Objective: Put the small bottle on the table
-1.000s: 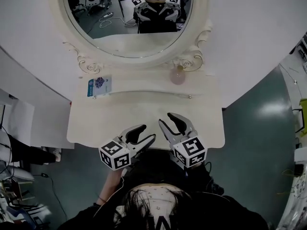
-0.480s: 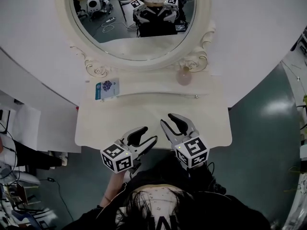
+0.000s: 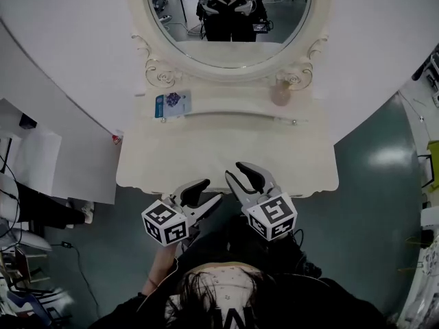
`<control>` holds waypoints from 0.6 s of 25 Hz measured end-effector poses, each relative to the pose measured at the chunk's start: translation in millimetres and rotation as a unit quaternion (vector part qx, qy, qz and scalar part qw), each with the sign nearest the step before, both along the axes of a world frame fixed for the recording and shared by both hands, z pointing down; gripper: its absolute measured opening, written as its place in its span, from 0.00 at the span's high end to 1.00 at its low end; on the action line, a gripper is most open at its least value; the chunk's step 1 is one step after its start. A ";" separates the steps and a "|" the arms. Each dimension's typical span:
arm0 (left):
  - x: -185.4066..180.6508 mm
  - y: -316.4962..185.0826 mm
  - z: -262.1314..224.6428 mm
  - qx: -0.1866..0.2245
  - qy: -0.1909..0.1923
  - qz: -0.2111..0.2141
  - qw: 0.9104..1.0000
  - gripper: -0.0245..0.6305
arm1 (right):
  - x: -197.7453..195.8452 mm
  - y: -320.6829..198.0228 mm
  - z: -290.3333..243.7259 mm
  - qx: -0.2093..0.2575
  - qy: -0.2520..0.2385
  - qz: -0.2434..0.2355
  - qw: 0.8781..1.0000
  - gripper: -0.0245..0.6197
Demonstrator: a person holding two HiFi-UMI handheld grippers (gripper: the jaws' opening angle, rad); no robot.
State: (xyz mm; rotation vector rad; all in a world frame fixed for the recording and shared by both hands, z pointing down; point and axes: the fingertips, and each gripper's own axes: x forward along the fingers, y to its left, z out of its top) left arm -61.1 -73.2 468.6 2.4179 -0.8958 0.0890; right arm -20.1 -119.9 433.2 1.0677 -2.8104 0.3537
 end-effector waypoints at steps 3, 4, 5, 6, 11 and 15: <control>-15.0 28.5 2.5 -0.004 0.005 0.008 1.000 0.60 | -15.8 25.5 1.0 -0.002 0.002 0.008 1.000 0.75; -20.5 38.2 4.3 -0.005 0.006 0.011 1.000 0.60 | -20.8 34.3 1.5 -0.002 0.001 0.013 1.000 0.77; -26.2 47.5 6.6 -0.008 0.006 0.013 1.000 0.60 | -25.8 43.5 2.5 -0.004 0.000 0.017 1.000 0.77; -31.7 56.7 9.3 -0.010 0.007 0.014 1.000 0.60 | -30.6 53.4 3.9 -0.005 -0.001 0.019 1.000 0.77; -46.4 89.9 16.9 -0.017 0.018 0.018 1.000 0.60 | -42.5 96.7 8.3 -0.011 0.013 0.026 1.000 0.85; -47.5 106.6 15.7 -0.014 0.031 0.018 0.999 0.60 | -44.9 112.8 6.7 -0.009 0.026 0.027 0.999 0.92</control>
